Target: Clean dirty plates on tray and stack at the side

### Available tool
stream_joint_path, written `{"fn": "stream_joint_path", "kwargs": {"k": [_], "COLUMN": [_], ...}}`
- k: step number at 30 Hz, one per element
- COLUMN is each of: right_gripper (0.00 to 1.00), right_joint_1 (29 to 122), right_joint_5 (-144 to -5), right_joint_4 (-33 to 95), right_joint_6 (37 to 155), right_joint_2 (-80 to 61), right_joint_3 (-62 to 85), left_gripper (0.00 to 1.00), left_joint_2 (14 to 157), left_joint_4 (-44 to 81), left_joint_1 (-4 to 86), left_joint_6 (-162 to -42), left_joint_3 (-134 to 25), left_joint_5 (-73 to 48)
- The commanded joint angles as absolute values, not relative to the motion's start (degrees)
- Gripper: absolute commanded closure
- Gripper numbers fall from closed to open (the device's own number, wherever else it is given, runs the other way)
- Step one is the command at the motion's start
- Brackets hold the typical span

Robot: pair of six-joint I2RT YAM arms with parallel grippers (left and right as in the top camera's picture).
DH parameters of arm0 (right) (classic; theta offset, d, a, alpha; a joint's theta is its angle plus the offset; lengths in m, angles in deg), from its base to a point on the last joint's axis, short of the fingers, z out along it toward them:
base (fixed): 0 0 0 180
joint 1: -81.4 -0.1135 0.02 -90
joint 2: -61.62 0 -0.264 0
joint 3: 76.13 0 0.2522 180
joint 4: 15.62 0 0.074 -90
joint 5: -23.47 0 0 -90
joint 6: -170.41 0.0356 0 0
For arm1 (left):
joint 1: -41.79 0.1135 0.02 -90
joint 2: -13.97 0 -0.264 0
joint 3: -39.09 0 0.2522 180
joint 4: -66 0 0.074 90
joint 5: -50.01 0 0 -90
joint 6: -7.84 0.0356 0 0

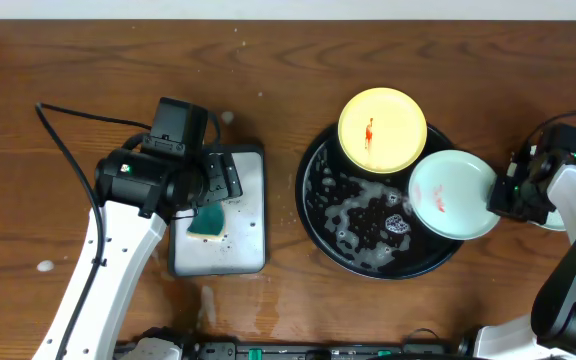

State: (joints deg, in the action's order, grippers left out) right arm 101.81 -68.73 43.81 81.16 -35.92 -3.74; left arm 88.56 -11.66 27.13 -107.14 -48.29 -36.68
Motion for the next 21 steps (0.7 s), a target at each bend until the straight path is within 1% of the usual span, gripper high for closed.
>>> {"fn": "stream_joint_path", "kwargs": {"k": [1, 5, 8, 11, 14, 16, 21], "right_gripper": [0.99, 0.99, 0.99, 0.99, 0.99, 0.99, 0.99], "right_joint_1": [101.94, 101.24, 99.6, 95.84, 89.96, 85.65, 77.11], "right_joint_5": [-70.06, -70.72, -74.69, -74.96, -74.72, -73.6, -73.21], "right_joint_4": [46.81, 53.87, 55.64, 56.27, 56.07, 54.98, 47.81], "right_joint_6": [82.12, 82.71, 83.81, 84.86, 87.37, 91.04, 100.44], "right_joint_2": [-33.45, -25.42, -19.48, -16.18, -16.03, -17.08, -21.49], "right_joint_3": [-2.8, -0.4, -0.42, -0.72, -2.12, -4.11, -10.49], "left_gripper": [0.13, 0.14, 0.14, 0.14, 0.14, 0.14, 0.14], "left_joint_2": [88.54, 88.54, 88.54, 88.54, 88.54, 88.54, 88.54], "left_joint_4": [-11.77, -11.77, -11.77, -11.79, -11.79, -11.77, -11.77], "left_joint_1": [27.37, 27.37, 27.37, 27.37, 27.37, 27.37, 27.37], "left_joint_6": [-106.17, -106.17, -106.17, -106.17, -106.17, -106.15, -106.17], "left_joint_3": [-48.27, -48.27, -48.27, -48.27, -48.27, -48.27, -48.27], "left_joint_5": [-36.48, -36.48, -36.48, -36.48, -36.5, -36.52, -36.52]}}
